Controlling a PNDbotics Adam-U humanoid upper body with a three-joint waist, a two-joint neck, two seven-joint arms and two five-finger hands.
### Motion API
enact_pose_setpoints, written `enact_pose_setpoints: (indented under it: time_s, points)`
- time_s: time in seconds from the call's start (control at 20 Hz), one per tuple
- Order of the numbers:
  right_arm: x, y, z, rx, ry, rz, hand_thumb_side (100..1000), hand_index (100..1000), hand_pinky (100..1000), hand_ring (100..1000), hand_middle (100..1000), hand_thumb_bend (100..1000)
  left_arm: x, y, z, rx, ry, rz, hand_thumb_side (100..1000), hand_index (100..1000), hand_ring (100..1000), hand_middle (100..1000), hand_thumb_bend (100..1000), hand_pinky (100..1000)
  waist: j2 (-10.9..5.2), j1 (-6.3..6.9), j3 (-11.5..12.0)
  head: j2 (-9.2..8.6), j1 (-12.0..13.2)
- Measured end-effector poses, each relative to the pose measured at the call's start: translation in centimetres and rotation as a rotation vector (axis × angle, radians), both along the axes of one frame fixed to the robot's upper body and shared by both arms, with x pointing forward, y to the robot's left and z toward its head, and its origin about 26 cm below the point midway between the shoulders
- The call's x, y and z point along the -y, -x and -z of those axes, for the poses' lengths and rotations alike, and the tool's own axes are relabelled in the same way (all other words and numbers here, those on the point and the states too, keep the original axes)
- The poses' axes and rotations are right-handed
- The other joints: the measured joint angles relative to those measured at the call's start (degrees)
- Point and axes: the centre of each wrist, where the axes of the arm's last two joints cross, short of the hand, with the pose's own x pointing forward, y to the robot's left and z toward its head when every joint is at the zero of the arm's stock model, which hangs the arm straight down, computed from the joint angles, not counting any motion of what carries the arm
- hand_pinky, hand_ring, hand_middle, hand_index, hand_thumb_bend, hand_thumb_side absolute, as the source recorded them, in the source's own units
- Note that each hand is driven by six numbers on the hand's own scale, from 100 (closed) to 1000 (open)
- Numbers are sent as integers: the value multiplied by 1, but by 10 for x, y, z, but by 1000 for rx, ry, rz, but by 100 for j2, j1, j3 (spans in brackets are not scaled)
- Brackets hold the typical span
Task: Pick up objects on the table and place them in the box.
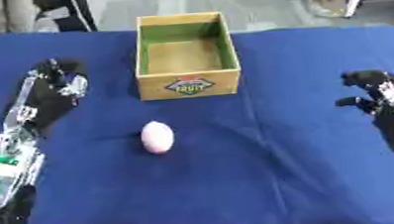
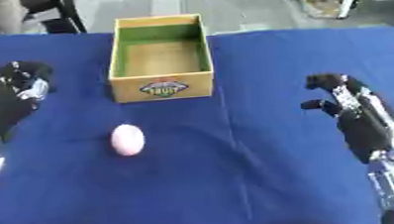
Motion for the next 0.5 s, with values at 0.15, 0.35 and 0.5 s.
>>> enact_pose_setpoints:
  time_s: [0.15,0.35,0.5]
  points:
    - [0,0,0,0,2,0,529,700,636,942,629,100,-2,2,-5,19,-65,23,100,731,799,634,348,646,0,3,-4,0,8]
    - [2,0,0,1,6,2,531,700,636,942,629,100,-3,7,-10,38,-186,67,100,763,802,644,422,653,0,22,-10,0,19]
    - [2,0,0,0,6,2,531,700,636,942,629,100,-4,9,-16,49,-297,96,100,782,792,646,453,654,0,34,-16,0,21]
